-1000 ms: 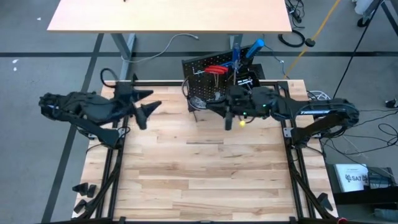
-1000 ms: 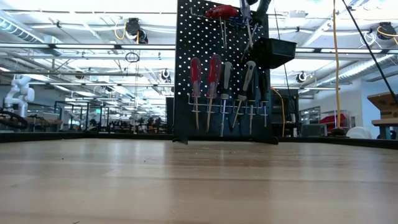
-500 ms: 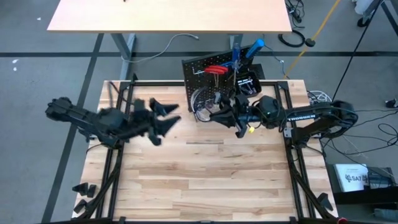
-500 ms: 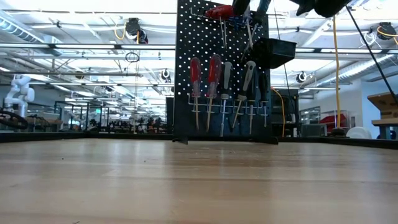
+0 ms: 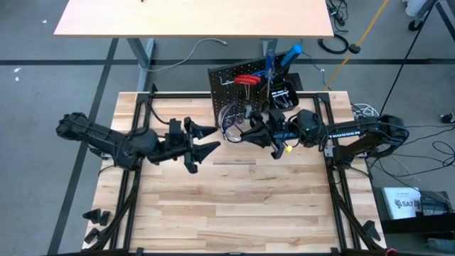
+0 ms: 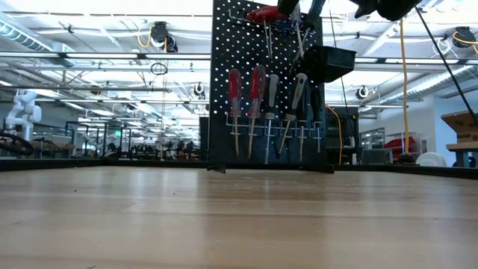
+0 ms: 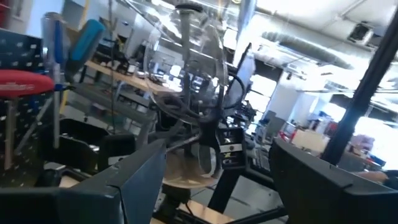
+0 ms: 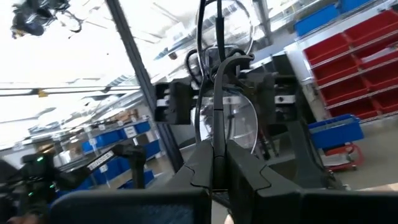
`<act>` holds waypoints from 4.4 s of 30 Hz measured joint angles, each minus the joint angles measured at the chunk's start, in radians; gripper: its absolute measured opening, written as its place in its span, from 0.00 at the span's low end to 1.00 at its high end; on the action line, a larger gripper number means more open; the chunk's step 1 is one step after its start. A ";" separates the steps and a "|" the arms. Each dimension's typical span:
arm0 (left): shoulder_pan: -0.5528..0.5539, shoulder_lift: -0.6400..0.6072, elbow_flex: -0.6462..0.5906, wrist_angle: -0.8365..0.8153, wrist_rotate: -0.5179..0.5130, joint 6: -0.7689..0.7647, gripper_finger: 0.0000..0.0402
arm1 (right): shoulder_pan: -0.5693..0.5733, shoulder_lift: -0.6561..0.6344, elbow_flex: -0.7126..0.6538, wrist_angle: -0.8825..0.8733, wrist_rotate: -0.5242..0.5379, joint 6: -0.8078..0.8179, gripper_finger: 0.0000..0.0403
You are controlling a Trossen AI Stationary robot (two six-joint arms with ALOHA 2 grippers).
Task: Hang tools onto peg board
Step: Hang the black safety goggles on the pegboard
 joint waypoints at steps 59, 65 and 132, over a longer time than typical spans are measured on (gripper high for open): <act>0.111 0.032 0.001 -0.029 0.103 0.036 0.23 | 0.021 0.001 0.002 -0.056 0.056 0.053 0.24; 0.110 -0.021 0.001 -0.109 0.057 0.052 0.25 | -0.013 -0.027 0.001 -0.083 0.026 0.075 0.30; 0.296 -0.034 0.001 -0.307 0.259 -0.073 0.27 | 0.188 0.020 0.521 -1.060 1.039 -0.118 0.00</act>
